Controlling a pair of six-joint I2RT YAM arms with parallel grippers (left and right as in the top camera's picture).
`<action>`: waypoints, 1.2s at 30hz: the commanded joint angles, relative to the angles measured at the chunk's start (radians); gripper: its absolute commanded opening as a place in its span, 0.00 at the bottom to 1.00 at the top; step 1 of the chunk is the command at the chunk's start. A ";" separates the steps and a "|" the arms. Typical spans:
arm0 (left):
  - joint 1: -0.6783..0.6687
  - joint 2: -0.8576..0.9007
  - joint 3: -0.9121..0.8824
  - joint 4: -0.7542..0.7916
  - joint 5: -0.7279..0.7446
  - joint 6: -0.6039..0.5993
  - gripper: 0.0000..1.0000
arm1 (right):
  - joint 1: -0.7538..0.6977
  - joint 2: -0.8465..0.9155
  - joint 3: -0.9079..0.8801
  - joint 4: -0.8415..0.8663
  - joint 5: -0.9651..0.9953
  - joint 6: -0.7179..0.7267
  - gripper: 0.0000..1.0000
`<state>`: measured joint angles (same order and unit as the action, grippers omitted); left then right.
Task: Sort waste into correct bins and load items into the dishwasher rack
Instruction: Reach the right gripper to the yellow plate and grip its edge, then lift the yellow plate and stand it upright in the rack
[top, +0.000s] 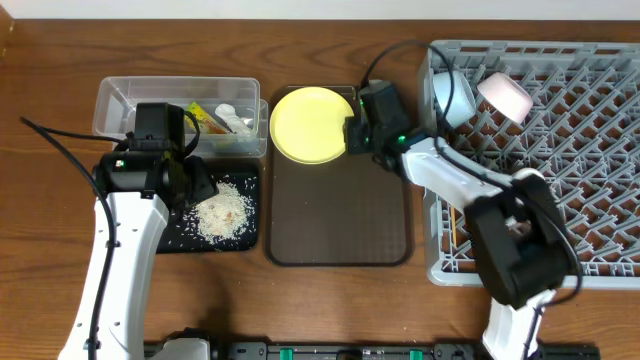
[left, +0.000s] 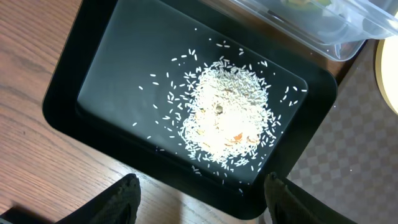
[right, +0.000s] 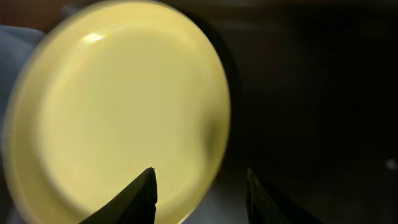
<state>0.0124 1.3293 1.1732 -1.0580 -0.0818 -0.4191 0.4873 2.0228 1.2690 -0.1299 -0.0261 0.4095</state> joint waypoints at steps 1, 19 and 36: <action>0.004 -0.011 0.004 -0.004 -0.005 -0.005 0.67 | 0.011 0.043 0.012 0.007 0.021 0.092 0.44; 0.004 -0.011 0.004 -0.004 -0.005 -0.005 0.67 | -0.023 0.018 0.012 -0.219 0.022 0.086 0.01; 0.004 -0.011 0.004 -0.003 -0.005 -0.006 0.67 | -0.145 -0.532 0.012 -0.544 0.262 -0.216 0.01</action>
<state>0.0124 1.3293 1.1732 -1.0588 -0.0814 -0.4191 0.3828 1.5677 1.2751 -0.6331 0.1188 0.2794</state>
